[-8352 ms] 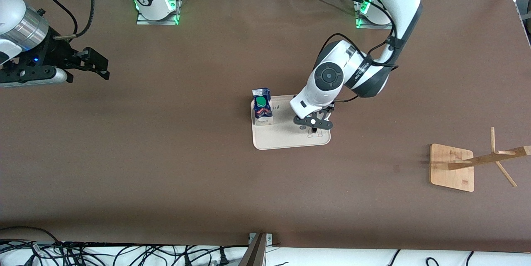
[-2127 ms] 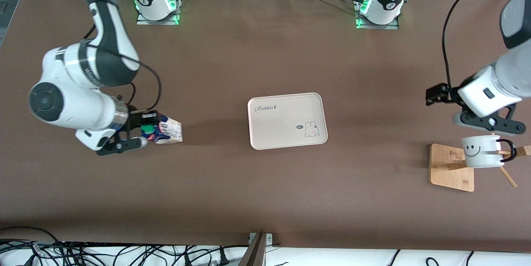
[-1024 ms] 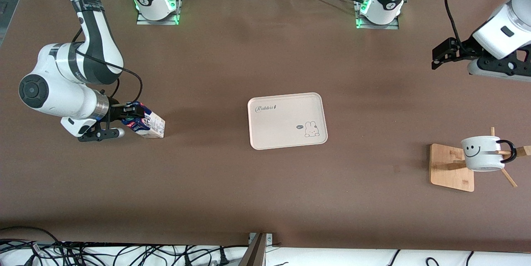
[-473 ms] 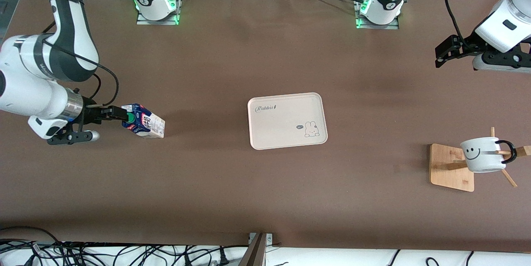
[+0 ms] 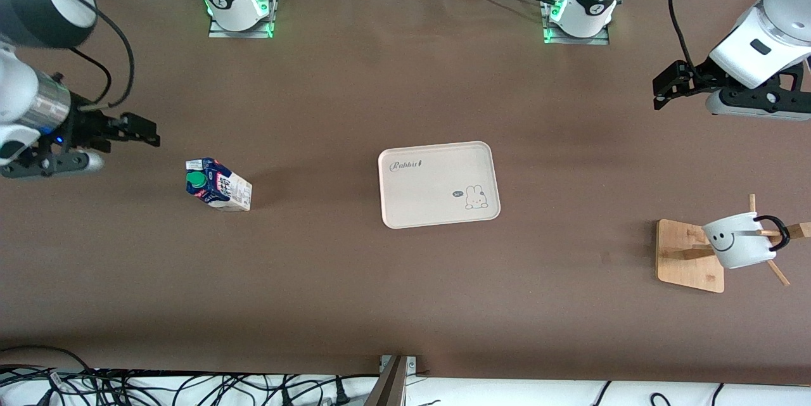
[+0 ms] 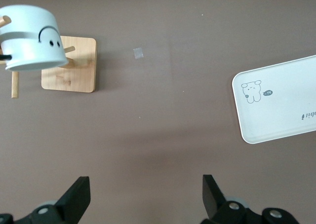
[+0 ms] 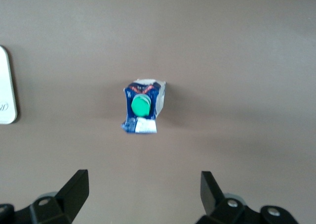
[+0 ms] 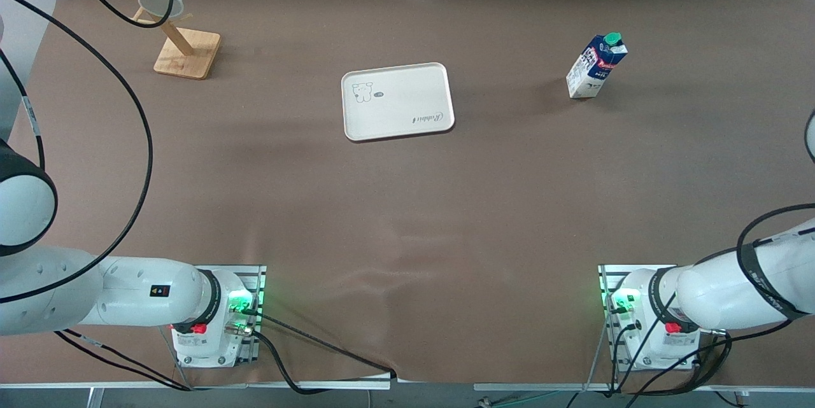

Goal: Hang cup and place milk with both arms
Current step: 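Open the right gripper and draw it back from the carton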

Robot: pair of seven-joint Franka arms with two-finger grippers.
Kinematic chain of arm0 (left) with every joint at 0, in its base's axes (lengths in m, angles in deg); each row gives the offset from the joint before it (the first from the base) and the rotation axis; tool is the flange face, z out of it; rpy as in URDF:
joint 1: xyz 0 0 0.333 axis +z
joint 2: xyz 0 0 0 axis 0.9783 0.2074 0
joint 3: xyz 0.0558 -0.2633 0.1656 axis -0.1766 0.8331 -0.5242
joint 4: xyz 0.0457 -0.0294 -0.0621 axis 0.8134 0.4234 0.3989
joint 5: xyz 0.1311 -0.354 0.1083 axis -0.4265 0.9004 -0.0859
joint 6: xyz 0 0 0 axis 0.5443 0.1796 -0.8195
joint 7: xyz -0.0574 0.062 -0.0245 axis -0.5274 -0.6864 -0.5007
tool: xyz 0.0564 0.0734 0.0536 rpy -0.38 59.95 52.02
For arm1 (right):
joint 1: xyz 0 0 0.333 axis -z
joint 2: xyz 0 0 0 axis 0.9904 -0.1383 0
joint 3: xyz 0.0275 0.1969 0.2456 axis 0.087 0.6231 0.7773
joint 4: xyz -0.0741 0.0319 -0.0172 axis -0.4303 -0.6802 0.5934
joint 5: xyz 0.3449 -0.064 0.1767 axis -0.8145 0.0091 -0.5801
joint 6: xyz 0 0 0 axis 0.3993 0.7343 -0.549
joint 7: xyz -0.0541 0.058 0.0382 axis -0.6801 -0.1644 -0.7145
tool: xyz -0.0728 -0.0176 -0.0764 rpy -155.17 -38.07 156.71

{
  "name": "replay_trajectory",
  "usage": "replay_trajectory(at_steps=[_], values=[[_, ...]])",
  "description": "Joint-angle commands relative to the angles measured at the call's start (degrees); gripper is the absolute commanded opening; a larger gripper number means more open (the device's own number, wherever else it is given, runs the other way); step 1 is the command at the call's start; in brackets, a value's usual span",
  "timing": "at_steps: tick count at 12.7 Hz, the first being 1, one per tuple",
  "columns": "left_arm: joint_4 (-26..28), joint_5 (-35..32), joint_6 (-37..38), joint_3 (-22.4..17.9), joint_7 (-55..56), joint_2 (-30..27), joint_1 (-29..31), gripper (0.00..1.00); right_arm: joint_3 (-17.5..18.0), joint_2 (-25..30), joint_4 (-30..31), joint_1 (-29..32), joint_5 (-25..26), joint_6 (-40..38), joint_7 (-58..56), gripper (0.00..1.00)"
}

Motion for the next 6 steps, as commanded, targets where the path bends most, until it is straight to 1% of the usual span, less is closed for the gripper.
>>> replay_trajectory(at_steps=[1,3,5,6], values=[[-2.4,-0.6,0.7,1.0,0.7,1.2,-0.2,1.00,0.5,6.0,4.2,-0.1,1.2,-1.5,1.0,1.00],[-2.4,-0.6,1.0,1.2,0.6,1.1,-0.1,1.00,0.8,11.2,9.7,-0.1,2.2,-0.4,1.3,1.00],[-2.5,-0.6,1.0,1.1,0.7,1.2,-0.1,1.00,2.0,11.7,9.6,-0.1,3.5,-0.5,1.3,1.00],[-2.5,-0.6,1.0,1.0,0.7,1.2,0.2,1.00,3.5,11.7,8.9,-0.1,5.4,-0.6,1.3,1.00]])
